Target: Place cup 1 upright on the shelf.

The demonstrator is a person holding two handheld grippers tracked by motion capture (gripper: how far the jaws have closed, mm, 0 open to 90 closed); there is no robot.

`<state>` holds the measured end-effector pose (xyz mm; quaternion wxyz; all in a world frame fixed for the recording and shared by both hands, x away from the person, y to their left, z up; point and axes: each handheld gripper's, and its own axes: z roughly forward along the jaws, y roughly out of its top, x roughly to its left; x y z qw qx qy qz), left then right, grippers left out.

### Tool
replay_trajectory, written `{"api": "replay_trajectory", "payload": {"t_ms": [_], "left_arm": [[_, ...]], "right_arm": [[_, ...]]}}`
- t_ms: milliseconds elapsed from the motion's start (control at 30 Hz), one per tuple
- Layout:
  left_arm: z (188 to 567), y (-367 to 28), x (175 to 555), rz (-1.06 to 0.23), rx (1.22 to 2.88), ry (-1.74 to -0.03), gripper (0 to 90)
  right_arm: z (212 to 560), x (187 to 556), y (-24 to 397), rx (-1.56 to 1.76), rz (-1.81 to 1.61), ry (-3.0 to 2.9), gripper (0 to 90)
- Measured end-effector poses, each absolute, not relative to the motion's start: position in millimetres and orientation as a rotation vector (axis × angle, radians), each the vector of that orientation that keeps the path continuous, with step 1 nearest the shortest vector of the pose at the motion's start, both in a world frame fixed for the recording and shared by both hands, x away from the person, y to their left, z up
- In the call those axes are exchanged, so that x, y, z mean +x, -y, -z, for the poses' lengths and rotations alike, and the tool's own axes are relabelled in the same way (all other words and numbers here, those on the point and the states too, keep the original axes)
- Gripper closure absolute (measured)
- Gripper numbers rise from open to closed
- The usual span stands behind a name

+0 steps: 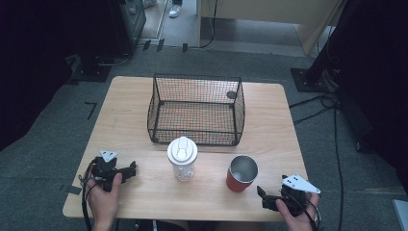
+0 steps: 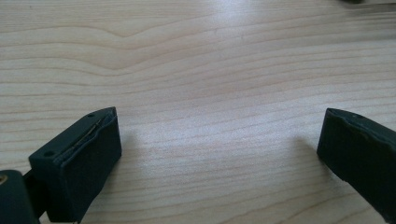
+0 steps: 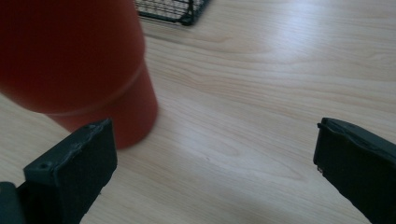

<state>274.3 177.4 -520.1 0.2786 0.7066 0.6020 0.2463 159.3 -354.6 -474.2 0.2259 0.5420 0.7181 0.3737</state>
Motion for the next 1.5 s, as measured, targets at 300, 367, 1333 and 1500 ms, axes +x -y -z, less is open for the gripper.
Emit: {"api": "replay_trajectory", "payload": {"t_ms": [300, 367, 1333, 1500], "left_arm": [[520, -177, 274, -0.661, 1.896, -1.615, 0.4], [520, -177, 274, -0.660, 1.896, -1.616, 0.4], [520, -177, 274, -0.661, 1.896, -1.615, 0.4], [520, -177, 274, -0.661, 1.896, -1.616, 0.4]], "right_arm": [[467, 156, 335, 1.423, -1.100, -2.025, 0.0], [466, 155, 329, 1.403, -1.113, -2.037, 0.0], [456, 174, 286, 1.375, -1.151, -2.003, 0.0], [456, 179, 281, 1.379, -1.148, -1.987, 0.0]]}}
